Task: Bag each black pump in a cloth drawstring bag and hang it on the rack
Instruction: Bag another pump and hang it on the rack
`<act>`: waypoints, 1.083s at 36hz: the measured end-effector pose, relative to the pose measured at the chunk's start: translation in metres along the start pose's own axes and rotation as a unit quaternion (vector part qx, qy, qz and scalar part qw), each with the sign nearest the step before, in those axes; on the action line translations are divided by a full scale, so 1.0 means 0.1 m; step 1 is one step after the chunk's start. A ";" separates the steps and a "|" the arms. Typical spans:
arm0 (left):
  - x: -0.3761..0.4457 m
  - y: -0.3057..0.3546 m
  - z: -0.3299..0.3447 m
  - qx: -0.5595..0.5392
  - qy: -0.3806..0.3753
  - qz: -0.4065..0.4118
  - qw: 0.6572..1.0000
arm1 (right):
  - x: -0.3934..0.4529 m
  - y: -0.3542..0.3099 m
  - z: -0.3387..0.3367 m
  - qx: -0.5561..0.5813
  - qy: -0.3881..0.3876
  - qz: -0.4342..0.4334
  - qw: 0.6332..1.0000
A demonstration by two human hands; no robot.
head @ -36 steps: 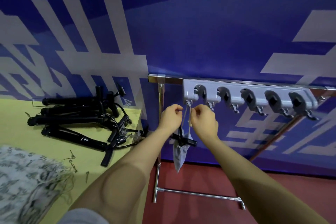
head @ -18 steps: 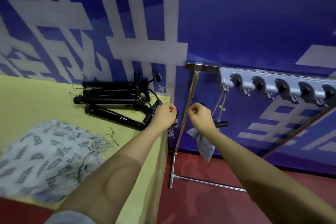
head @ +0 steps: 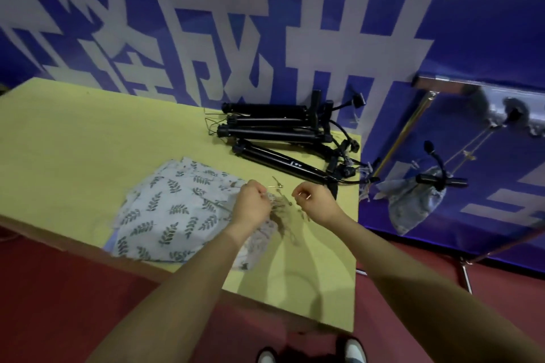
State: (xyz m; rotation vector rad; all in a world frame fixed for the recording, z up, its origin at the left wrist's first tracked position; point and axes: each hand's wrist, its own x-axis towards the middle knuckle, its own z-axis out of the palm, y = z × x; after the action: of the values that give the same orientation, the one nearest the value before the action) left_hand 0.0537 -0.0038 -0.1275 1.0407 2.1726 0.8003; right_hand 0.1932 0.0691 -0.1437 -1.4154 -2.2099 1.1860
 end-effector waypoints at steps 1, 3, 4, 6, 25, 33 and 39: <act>0.02 -0.09 -0.08 0.007 0.001 -0.001 1.000 | 0.02 -0.05 0.09 -0.014 -0.009 -0.007 1.000; 0.06 -0.24 -0.18 0.023 0.007 -0.001 1.000 | 0.07 -0.15 0.22 -0.040 -0.031 -0.019 0.999; 0.08 -0.31 -0.22 0.030 0.007 -0.003 1.000 | 0.10 -0.19 0.28 -0.048 -0.042 -0.024 0.998; 0.11 -0.44 -0.28 0.043 0.004 -0.003 0.999 | 0.18 -0.24 0.39 -0.067 -0.058 -0.029 0.996; 0.25 -0.76 -0.19 0.273 0.020 0.058 0.960 | 0.56 -0.41 0.84 0.016 0.022 -0.083 0.996; 0.17 -0.48 -0.59 0.210 0.062 0.204 0.954 | 0.52 -0.57 0.69 0.056 0.052 -0.104 0.992; 0.19 -0.34 -0.76 0.321 0.031 0.236 0.916 | 0.55 -0.67 0.61 0.041 0.072 -0.113 0.990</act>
State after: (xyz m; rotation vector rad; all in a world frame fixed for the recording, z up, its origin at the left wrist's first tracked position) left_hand -0.0266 -0.0258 -0.1077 1.9429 2.3228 0.2911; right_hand 0.0871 0.0721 -0.1431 -1.1459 -2.1295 1.0500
